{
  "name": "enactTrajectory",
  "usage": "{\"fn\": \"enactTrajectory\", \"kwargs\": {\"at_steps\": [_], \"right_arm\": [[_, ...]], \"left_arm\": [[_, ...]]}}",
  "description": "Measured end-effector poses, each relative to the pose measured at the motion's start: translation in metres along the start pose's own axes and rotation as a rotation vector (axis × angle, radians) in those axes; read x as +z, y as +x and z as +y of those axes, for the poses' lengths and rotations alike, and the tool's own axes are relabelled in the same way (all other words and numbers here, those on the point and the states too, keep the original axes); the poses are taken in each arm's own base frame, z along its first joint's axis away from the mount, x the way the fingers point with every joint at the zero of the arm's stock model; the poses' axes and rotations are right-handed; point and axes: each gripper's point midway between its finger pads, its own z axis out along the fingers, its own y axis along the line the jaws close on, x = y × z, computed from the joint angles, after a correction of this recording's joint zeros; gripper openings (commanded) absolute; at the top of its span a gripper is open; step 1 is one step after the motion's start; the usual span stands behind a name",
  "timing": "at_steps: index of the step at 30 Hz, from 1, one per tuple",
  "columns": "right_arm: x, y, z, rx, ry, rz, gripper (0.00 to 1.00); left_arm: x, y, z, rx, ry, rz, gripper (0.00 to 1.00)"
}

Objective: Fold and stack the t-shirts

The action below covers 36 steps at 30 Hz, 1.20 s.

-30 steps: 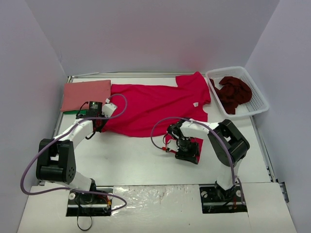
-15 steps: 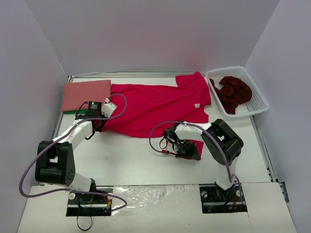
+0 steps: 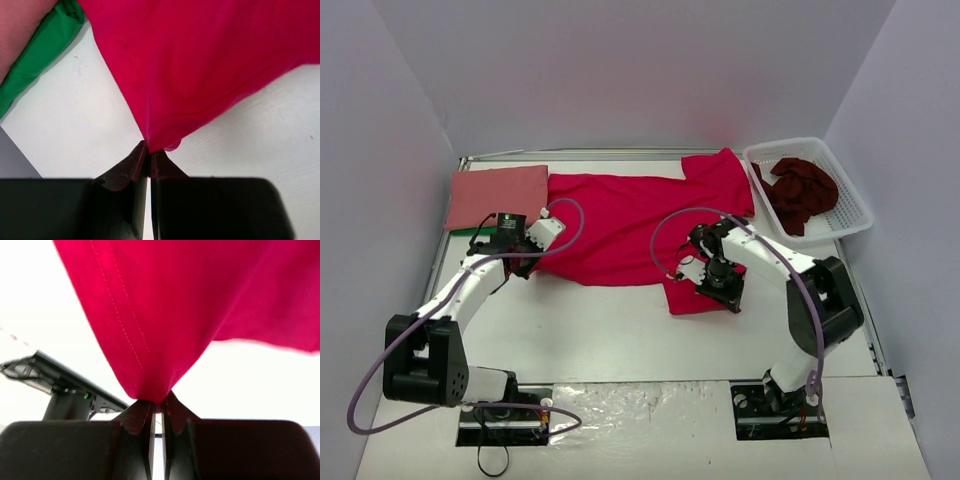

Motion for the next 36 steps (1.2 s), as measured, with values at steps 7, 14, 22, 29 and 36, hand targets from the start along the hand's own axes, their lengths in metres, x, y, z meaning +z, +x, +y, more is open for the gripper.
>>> {"fn": "enactTrajectory", "kwargs": {"at_steps": [7,14,22,29,36], "right_arm": [[-0.038,0.022,0.018,-0.011,-0.002,-0.07,0.0],[-0.054,0.032,0.029,0.012,0.021,-0.138,0.0],[-0.076,0.04,0.033,0.077,0.058,-0.279,0.0],[-0.085,0.051,0.029,0.133,0.093,-0.331,0.0],[-0.09,0.053,0.024,0.159,0.106,-0.349,0.0]], "left_arm": [[-0.027,0.008,-0.023,0.093,0.045,-0.048,0.02],[-0.041,0.022,-0.031,0.154,0.06,-0.039,0.02],[-0.048,0.037,-0.037,0.202,0.059,-0.034,0.02],[-0.042,0.06,-0.052,0.226,0.1,0.016,0.02],[-0.043,0.065,-0.062,0.236,0.132,0.001,0.02]]}}
